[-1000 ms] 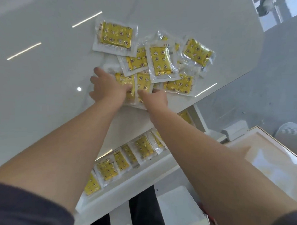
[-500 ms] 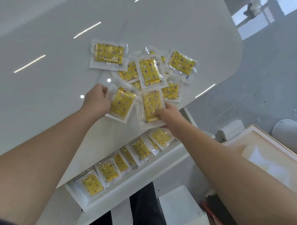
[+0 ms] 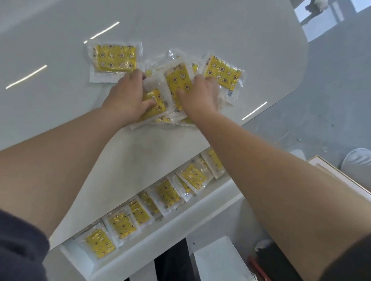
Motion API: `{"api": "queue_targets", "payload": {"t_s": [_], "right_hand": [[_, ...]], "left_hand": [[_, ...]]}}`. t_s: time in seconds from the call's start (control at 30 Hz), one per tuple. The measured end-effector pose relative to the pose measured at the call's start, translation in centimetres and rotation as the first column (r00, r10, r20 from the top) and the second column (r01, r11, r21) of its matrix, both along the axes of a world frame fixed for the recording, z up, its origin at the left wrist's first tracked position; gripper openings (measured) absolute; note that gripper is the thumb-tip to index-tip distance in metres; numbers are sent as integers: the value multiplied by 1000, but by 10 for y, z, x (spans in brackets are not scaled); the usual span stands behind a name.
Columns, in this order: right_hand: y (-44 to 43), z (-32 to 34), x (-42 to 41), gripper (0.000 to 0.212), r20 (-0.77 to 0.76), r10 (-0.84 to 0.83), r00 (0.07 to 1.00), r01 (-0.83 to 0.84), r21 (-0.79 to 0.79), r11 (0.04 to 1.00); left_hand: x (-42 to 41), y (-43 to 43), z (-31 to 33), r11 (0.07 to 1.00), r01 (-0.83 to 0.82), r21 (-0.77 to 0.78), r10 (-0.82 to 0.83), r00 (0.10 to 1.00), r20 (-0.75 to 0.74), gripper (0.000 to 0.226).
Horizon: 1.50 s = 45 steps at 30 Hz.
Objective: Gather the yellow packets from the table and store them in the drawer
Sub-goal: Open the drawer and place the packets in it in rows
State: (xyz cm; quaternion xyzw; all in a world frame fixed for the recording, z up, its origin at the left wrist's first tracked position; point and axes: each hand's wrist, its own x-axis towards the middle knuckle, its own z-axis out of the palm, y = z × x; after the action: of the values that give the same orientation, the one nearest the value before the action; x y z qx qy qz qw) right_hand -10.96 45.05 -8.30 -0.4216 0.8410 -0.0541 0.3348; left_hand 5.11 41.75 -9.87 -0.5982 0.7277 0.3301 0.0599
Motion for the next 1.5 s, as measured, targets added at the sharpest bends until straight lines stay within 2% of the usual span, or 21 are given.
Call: {"api": "queue_targets", "payload": {"t_s": [0.1,0.17,0.27,0.33,0.4,0.5,0.6,0.73,0.8,0.87,0.93,1.0,1.13,1.2,1.23,1.27,1.33,1.4,1.5], "right_hand": [[-1,1,12,30,28,6,1000,-6,-4,1000],[-1,2,16,26,120,-50,991,50,5,999],[5,6,14,19,190,-81,978,94,-58,994],[15,10,9,14,245,-118,962,151,-121,981],[31,16,1,15,318,-187,930,243,-147,959],[65,20,-9,15,385,-266,883,339,-133,932],[101,18,-11,17,438,-309,844,379,-81,922],[138,15,-7,17,448,-340,827,400,-44,915],[150,14,-2,21,463,-387,798,454,-39,890],[164,15,1,23,487,-436,757,503,-9,864],[182,17,3,25,542,-468,699,525,57,850],[205,18,4,27,570,-461,680,490,115,864],[256,13,14,39,490,-393,778,327,218,920],[275,10,21,44,419,-331,845,242,253,937],[280,9,24,40,389,-292,874,201,258,945],[282,8,27,39,369,-250,895,159,262,952],[280,0,35,52,330,-162,930,73,266,961],[273,-15,48,55,319,-72,945,-16,264,964],[263,-47,75,46,362,47,931,-144,247,958]], "left_hand": [[0,-7,1,953,260,-157,-231,956,179,74],[1,-16,-2,927,357,-114,-329,921,208,83],[2,-32,-6,917,399,-5,-387,892,231,100],[1,-35,-4,900,435,3,-415,856,307,100],[0,-28,0,873,483,-65,-433,830,352,91],[1,1,3,856,485,-179,-412,850,329,83],[2,31,2,921,358,-154,-318,919,235,83],[-1,51,9,988,83,-133,-61,986,157,75],[-1,61,14,994,-68,-84,73,996,51,67],[5,72,18,972,-232,-21,229,969,-97,68],[15,86,25,923,-381,49,383,898,-219,73],[28,108,32,891,-439,118,454,845,-282,64],[60,192,29,864,-400,306,488,816,-309,25],[74,241,22,829,-380,409,508,818,-270,12],[81,263,14,810,-383,445,517,824,-233,11],[89,284,4,780,-409,474,545,816,-193,13],[105,315,-21,674,-512,533,651,752,-102,18],[119,334,-47,511,-626,589,779,627,-10,24],[137,345,-78,270,-738,618,923,380,51,23]]}}
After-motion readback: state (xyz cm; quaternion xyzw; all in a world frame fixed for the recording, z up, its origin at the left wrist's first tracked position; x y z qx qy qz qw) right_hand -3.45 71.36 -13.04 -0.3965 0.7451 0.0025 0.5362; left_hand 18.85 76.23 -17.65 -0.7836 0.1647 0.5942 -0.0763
